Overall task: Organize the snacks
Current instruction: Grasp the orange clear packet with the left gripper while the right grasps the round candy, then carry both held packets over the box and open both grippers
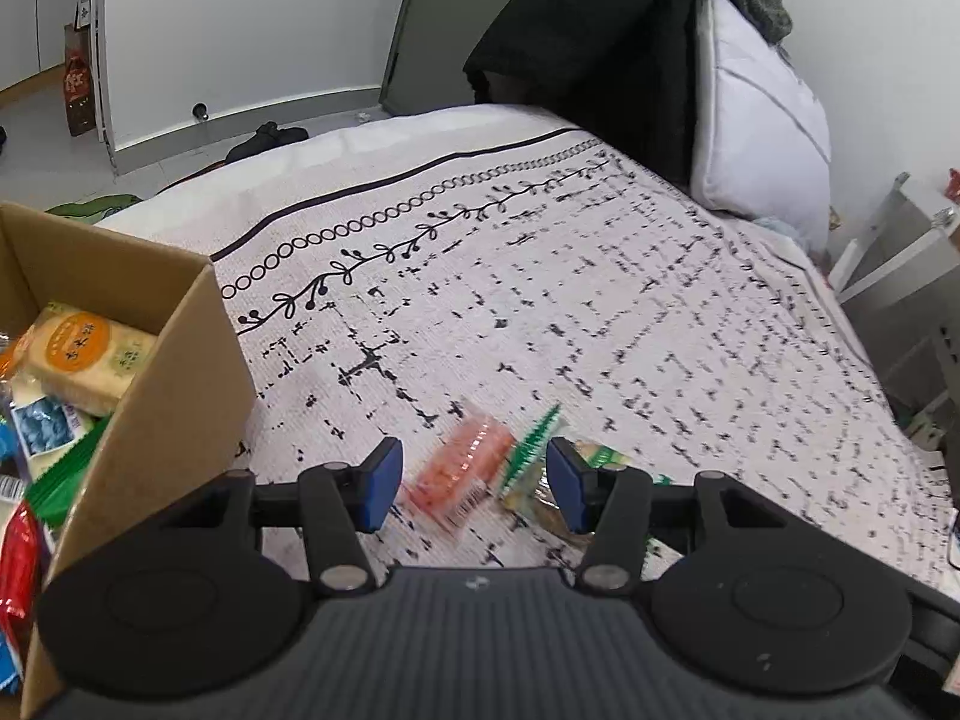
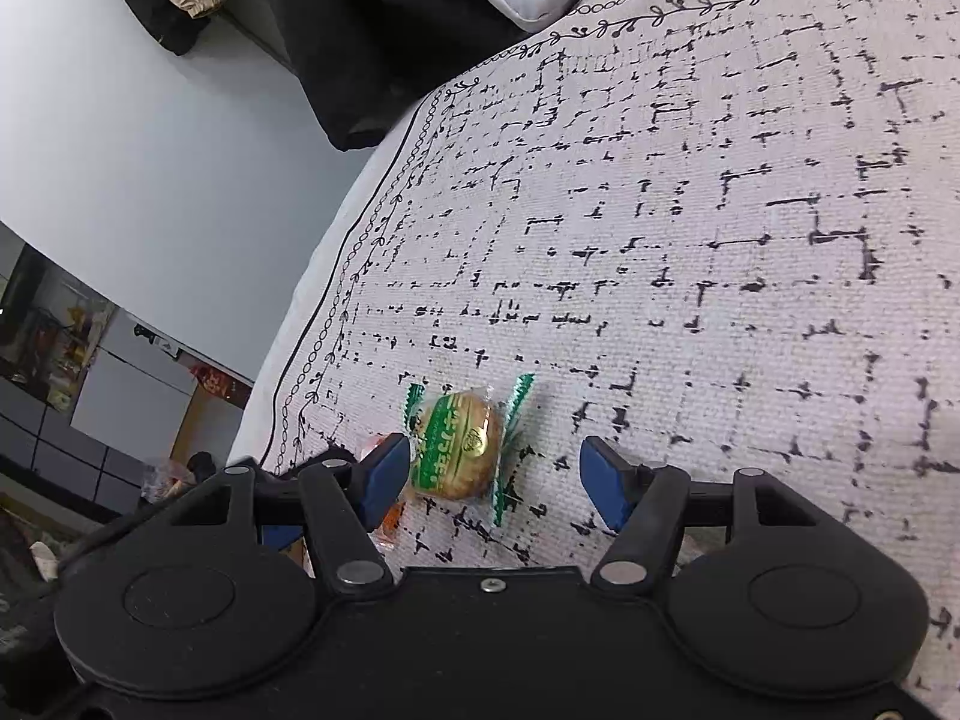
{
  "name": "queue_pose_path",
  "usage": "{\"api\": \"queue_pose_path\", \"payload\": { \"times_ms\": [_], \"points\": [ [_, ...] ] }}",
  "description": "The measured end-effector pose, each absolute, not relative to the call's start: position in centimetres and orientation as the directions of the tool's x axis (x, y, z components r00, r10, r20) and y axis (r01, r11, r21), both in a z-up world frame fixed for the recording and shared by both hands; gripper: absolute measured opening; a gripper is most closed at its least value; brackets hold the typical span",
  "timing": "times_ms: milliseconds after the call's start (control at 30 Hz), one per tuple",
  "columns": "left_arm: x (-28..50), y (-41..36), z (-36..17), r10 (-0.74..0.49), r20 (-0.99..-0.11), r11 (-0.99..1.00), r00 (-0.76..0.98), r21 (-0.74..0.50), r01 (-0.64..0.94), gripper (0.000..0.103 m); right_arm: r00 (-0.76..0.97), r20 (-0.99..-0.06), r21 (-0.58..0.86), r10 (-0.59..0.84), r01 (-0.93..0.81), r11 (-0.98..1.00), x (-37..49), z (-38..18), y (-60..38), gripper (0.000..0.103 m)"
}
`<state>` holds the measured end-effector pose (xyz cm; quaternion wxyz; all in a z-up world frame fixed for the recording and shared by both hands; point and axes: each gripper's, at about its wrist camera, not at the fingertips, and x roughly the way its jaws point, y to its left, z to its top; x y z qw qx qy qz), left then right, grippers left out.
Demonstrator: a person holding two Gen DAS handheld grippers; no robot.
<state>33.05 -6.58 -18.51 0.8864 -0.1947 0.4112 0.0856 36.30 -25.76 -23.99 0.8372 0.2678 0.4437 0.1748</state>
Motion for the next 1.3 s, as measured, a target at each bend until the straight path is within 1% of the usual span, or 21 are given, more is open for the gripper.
{"api": "queue_pose_path", "payload": {
  "times_ms": [100, 200, 300, 367, 400, 433, 467, 500, 633, 833, 1300],
  "points": [
    [33.4, -6.4, -19.4, 0.01, -0.77, 0.911, 0.638, -0.256, -0.323, 0.052, 0.539, -0.645, 0.616, 0.542, -0.053, 0.786, 37.2, -24.3, -25.5, 0.063],
    [33.6, -6.1, -20.2, -0.012, -0.783, 0.902, 0.623, -0.277, -0.33, 0.036, 0.531, -0.646, 0.613, 0.549, -0.068, 0.787, 37.9, -24.5, -24.8, 0.063],
    [33.5, -6.2, -20.9, -0.033, -0.791, 0.899, 0.611, -0.291, -0.328, 0.024, 0.525, -0.648, 0.605, 0.551, -0.084, 0.792, 38.2, -24.6, -24.1, 0.063],
    [33.3, -6.4, -21.1, -0.035, -0.788, 0.903, 0.615, -0.289, -0.319, 0.023, 0.521, -0.648, 0.604, 0.555, -0.094, 0.792, 38.1, -24.5, -24.2, 0.061],
    [33.3, -6.4, -21.1, -0.035, -0.787, 0.903, 0.616, -0.288, -0.317, 0.023, 0.52, -0.649, 0.6, 0.556, -0.1, 0.794, 38.1, -24.6, -24.0, 0.058],
    [33.3, -6.4, -21.1, -0.037, -0.787, 0.902, 0.616, -0.292, -0.318, 0.022, 0.516, -0.654, 0.592, 0.553, -0.106, 0.799, 38.1, -24.6, -23.9, 0.047],
    [33.3, -6.3, -21.0, -0.043, -0.787, 0.9, 0.616, -0.297, -0.318, 0.021, 0.508, -0.662, 0.584, 0.551, -0.11, 0.804, 38.1, -24.6, -23.9, 0.039],
    [33.2, -6.3, -21.0, -0.047, -0.787, 0.899, 0.615, -0.302, -0.317, 0.02, 0.5, -0.672, 0.578, 0.547, -0.109, 0.809, 38.1, -24.7, -23.8, 0.027],
    [32.7, -6.1, -20.5, -0.043, -0.793, 0.898, 0.608, -0.298, -0.325, 0.018, 0.499, -0.666, 0.591, 0.555, -0.1, 0.8, 37.9, -24.4, -24.0, 0.019],
    [31.1, -5.1, -19.2, -0.038, -0.792, 0.888, 0.609, -0.307, -0.342, 0.018, 0.524, -0.646, 0.581, 0.555, -0.134, 0.803, 36.0, -22.9, -24.3, 0.014],
    [26.1, -3.1, -13.1, -0.057, -0.738, 0.876, 0.672, -0.36, -0.321, 0.018, 0.595, -0.595, 0.557, 0.541, -0.18, 0.811, 31.7, -18.5, -24.8, 0.013]
  ]
}}
